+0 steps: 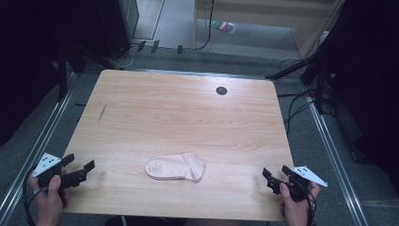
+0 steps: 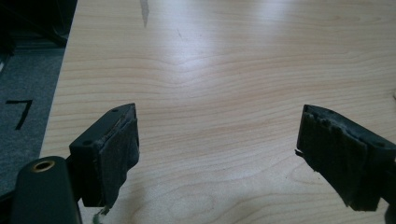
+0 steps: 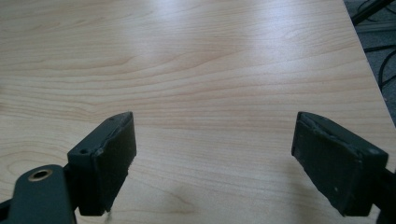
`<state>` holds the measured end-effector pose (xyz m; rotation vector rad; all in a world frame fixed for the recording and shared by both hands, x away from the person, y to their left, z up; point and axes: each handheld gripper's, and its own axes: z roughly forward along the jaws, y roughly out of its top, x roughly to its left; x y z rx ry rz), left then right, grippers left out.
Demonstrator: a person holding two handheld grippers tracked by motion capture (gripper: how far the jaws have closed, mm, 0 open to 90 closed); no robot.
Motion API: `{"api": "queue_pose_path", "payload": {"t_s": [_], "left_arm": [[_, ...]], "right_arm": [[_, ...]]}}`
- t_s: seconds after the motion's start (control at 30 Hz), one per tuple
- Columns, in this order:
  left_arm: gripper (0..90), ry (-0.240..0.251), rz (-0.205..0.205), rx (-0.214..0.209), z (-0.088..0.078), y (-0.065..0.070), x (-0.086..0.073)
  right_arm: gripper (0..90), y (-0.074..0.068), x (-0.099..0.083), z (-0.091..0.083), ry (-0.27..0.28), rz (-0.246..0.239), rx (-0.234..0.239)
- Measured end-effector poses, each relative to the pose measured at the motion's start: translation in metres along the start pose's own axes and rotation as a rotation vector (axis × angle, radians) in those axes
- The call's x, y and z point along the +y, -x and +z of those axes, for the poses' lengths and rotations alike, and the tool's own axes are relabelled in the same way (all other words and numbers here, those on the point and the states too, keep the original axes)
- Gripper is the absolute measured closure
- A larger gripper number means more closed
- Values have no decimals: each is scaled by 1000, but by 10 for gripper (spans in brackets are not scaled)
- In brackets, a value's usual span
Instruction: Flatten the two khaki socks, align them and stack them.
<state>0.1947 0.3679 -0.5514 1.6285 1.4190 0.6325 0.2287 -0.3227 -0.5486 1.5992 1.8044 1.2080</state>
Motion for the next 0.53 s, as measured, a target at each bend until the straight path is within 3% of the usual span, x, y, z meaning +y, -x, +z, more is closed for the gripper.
{"api": "queue_pose_path", "payload": {"t_s": [0.1, 0.23, 0.53], "left_arm": [[132, 13, 3, -18, 0, 1, -1], [132, 11, 14, -12, 0, 3, -1], [133, 28, -4, -16, 0, 2, -2]], "right_arm": [[139, -1, 0, 0, 0, -6, -4], [139, -1, 0, 0, 4, 5, -17], [137, 3, 0, 0, 7, 63, -39]]}}
